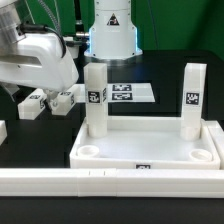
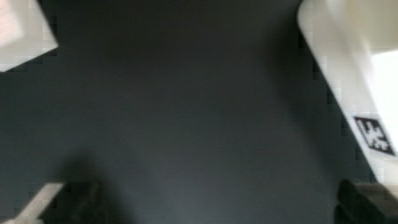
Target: Assemble desk
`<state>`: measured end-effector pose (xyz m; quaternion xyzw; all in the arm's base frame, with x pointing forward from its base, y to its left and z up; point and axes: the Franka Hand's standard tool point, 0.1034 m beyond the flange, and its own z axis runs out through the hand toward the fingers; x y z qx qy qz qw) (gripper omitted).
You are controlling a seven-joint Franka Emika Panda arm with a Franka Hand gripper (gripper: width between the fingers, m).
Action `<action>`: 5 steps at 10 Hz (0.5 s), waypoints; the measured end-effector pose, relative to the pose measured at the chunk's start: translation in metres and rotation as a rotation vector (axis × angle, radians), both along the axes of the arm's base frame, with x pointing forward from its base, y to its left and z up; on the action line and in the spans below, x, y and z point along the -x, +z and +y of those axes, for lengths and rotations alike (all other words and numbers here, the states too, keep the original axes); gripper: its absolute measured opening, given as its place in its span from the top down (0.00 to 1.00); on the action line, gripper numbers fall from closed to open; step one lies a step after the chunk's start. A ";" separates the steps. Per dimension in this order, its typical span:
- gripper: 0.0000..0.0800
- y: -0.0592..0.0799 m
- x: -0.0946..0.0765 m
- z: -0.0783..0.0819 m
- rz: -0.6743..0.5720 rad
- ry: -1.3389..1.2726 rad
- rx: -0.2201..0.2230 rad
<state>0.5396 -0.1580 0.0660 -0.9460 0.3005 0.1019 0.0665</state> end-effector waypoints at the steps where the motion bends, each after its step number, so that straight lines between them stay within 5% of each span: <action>1: 0.19 0.000 0.000 -0.001 0.001 -0.002 0.000; 3: 0.19 -0.001 0.002 -0.002 0.001 -0.003 -0.002; 5: 0.19 -0.009 0.036 -0.005 -0.017 -0.013 -0.032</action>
Offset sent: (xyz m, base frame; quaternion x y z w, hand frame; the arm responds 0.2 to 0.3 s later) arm -0.0651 -0.0038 -0.0081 0.1091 -0.0117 0.0819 0.9906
